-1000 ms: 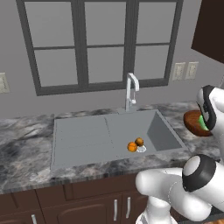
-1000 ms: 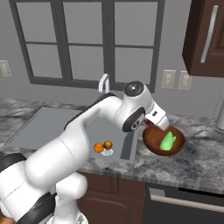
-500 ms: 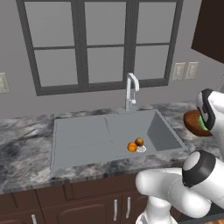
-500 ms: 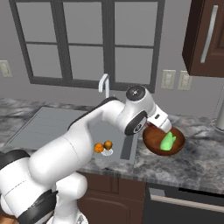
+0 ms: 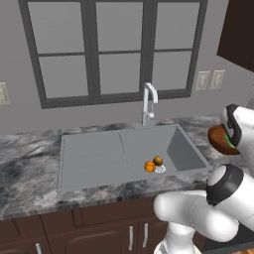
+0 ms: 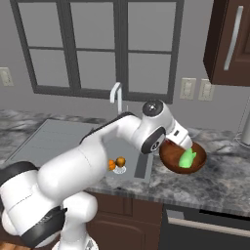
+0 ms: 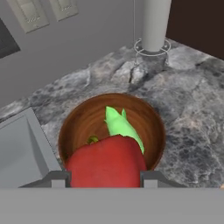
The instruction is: There is a mixed pile of frozen fruits and vegetables on the counter. Locate all the frozen vegetables and place the items in a bowl on the counter. Take all the frozen fruits and defrost them in a running sink.
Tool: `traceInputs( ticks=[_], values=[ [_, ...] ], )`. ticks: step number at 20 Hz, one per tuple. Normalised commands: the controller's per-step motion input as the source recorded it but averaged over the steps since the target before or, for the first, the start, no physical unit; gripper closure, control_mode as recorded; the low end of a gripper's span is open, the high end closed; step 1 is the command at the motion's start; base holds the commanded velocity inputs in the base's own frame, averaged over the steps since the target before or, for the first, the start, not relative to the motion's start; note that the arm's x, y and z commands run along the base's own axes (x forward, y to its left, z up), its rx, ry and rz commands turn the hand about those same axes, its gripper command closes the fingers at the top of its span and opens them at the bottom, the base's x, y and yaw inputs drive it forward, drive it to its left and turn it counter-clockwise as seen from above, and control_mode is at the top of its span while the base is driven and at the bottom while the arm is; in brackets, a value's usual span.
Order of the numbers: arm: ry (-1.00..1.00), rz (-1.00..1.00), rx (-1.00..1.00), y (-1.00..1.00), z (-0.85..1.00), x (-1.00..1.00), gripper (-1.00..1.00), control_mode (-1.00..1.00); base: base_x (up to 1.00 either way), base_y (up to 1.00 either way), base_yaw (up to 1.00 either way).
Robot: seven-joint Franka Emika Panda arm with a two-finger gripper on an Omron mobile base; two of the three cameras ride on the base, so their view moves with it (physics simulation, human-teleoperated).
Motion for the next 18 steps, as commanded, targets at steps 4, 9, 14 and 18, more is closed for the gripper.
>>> traceInputs(
  ticks=[4, 9, 14, 18],
  values=[
    [0.06, 0.0, 0.0, 0.0, -0.16, 0.18, 1.0, -1.0, 0.0, 0.0, 0.0],
    [0.07, 0.0, 0.0, 0.0, -0.15, 0.2, 1.0, -1.0, 0.0, 0.0, 0.0],
    [0.06, 0.0, 0.0, 0.0, -0.28, 0.12, 1.0, -1.0, 0.0, 0.0, 0.0],
    [0.04, 0.0, 0.0, -0.01, -0.37, 0.06, 1.0, -1.0, 0.0, 0.0, 0.0]
  ],
)
